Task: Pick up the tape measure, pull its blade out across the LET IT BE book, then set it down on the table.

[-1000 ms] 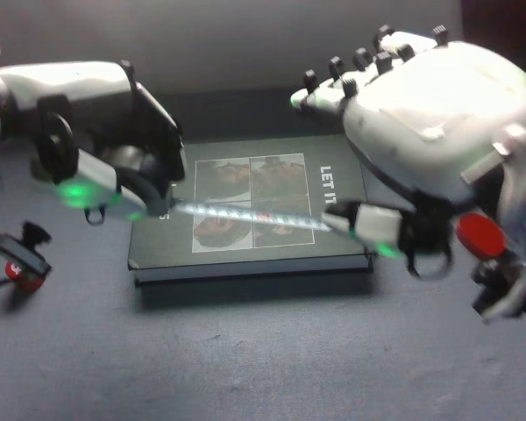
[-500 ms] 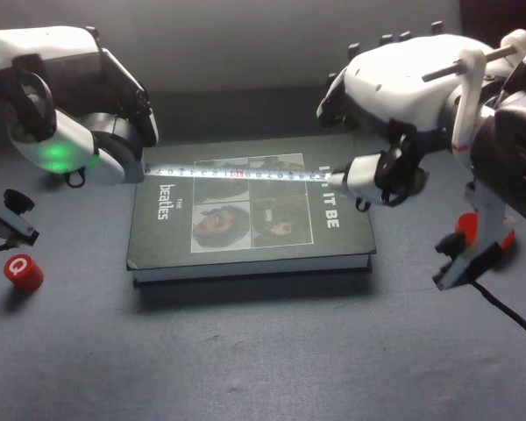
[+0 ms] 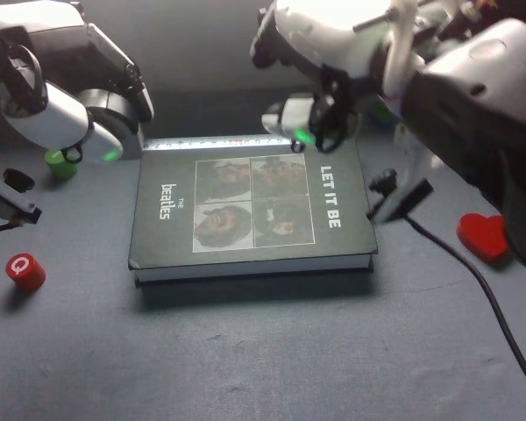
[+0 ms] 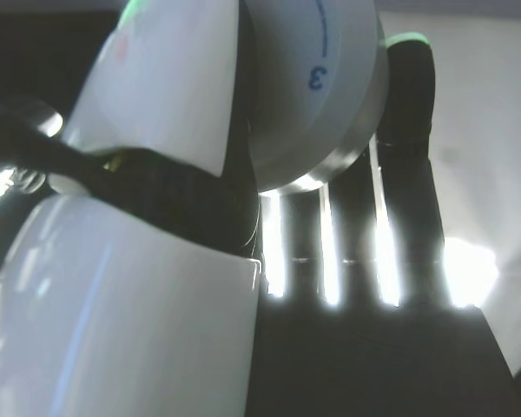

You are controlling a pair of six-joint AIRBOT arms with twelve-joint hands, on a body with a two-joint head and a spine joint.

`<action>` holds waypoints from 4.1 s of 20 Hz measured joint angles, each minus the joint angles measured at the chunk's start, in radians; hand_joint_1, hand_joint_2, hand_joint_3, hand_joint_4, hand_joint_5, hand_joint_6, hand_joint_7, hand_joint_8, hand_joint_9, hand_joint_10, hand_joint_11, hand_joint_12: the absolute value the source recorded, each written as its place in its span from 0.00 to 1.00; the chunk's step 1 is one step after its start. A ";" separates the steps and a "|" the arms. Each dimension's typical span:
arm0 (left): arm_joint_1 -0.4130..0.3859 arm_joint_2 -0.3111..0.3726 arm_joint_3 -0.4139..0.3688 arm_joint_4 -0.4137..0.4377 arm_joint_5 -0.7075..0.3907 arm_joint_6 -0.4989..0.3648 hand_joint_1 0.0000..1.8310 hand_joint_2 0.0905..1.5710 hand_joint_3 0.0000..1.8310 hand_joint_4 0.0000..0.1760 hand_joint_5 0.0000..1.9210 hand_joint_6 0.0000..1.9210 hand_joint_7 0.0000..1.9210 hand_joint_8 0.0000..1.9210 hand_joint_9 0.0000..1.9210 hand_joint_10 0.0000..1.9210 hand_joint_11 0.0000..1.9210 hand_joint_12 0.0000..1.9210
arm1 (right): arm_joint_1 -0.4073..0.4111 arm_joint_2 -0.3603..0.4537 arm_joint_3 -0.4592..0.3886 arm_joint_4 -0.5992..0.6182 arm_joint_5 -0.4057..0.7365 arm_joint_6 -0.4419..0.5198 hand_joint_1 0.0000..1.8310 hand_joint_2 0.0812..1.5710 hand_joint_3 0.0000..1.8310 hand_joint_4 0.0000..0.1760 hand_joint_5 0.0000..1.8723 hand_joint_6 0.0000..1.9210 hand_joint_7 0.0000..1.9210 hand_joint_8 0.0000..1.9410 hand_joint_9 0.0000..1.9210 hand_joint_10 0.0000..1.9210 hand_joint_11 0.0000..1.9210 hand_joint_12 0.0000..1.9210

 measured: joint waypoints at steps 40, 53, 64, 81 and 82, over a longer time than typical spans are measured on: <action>0.011 -0.002 0.010 0.039 -0.005 -0.090 0.75 0.72 0.00 0.00 0.46 0.50 0.46 0.61 0.42 0.74 0.38 0.73 | 0.068 -0.061 0.224 0.460 -0.132 -0.207 0.55 0.70 0.00 0.00 0.40 0.00 0.44 0.00 0.45 0.02 0.24 0.56; 0.011 -0.002 0.013 0.040 -0.005 -0.090 0.75 0.71 0.00 0.00 0.49 0.45 0.47 0.60 0.43 0.73 0.39 0.71 | 0.077 -0.056 0.223 0.514 -0.172 -0.246 0.55 0.70 0.00 0.00 0.40 0.00 0.45 0.00 0.46 0.02 0.25 0.56; 0.011 -0.002 0.013 0.040 -0.004 -0.090 0.75 0.71 0.00 0.00 0.48 0.47 0.47 0.60 0.43 0.73 0.38 0.72 | 0.060 -0.060 0.223 0.528 -0.172 -0.261 0.55 0.70 0.00 0.00 0.39 0.00 0.45 0.00 0.45 0.01 0.25 0.55; 0.011 -0.002 0.017 0.041 -0.005 -0.092 0.75 0.71 0.00 0.00 0.47 0.47 0.49 0.58 0.43 0.72 0.38 0.72 | 0.045 -0.064 0.237 0.523 -0.174 -0.253 0.55 0.70 0.00 0.00 0.40 0.00 0.46 0.00 0.46 0.01 0.25 0.55; 0.011 -0.002 0.017 0.041 -0.005 -0.092 0.75 0.71 0.00 0.00 0.47 0.47 0.49 0.58 0.43 0.72 0.37 0.72 | 0.045 -0.064 0.237 0.523 -0.174 -0.253 0.55 0.70 0.00 0.00 0.40 0.00 0.46 0.00 0.46 0.01 0.26 0.56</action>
